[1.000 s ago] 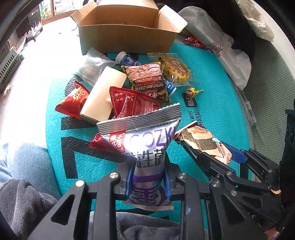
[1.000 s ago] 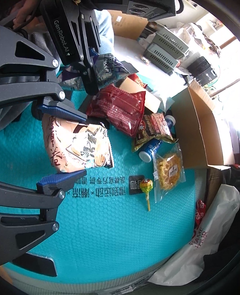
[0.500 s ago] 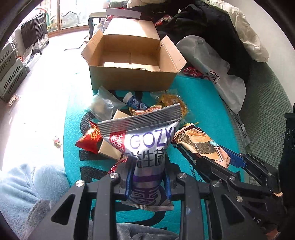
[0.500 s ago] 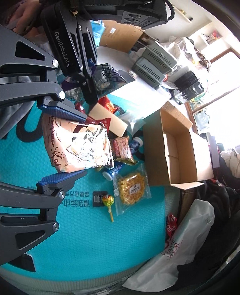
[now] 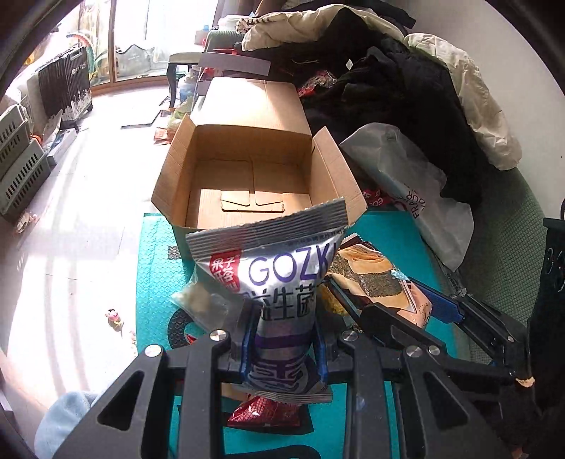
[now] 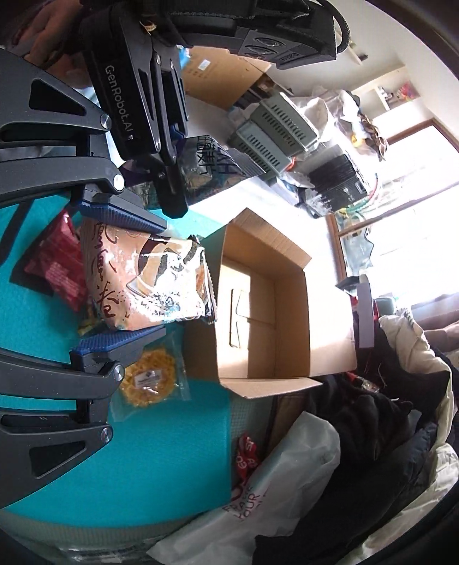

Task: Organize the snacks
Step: 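Carry both held packets up and over into the open cardboard box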

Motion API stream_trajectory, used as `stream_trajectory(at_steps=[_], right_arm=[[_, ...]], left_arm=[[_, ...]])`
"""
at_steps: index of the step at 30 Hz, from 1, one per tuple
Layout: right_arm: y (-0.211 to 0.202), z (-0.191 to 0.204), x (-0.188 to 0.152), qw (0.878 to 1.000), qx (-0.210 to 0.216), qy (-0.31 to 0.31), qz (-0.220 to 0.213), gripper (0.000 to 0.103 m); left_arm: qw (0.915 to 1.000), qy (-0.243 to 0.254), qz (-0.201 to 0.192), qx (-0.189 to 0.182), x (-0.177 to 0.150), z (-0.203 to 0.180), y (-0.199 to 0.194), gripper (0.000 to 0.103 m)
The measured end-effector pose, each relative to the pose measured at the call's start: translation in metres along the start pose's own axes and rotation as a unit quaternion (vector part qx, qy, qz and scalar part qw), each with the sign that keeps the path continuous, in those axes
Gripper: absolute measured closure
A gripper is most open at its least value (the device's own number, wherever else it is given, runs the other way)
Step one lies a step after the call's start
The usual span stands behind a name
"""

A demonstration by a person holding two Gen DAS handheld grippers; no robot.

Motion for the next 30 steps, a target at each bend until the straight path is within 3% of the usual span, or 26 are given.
stream_trajectory(at_steps=[10,21,30], right_arm=[[0.06,-0.02,0.049,1.0,-0.011,-0.018,-0.008,0.052],[0.131,-0.056,0.071,0.999,-0.053,-0.014,0.005,0.052],[0.166,-0.073,0.086,0.997,-0.075,-0.015,0.013,0.053]], left_arm=[[0.9999,0.001,0.008,0.012,0.048,0.028,0.06,0.077],[0.9991,0.011,0.033,0.025,0.078,0.047,0.135,0.077],[0.9964,0.033,0.043,0.065,0.092,0.055,0.161,0.077]])
Point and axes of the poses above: each gripper's, at about its wrist camera, not at the fingertips, and y roughly the way its jaws point, z to its left, x to its top, the point moved 8 cm from there along y, roughly the way its jaws point, and after that the axes turned 4 degrees about -z, right-handed, at the moved point
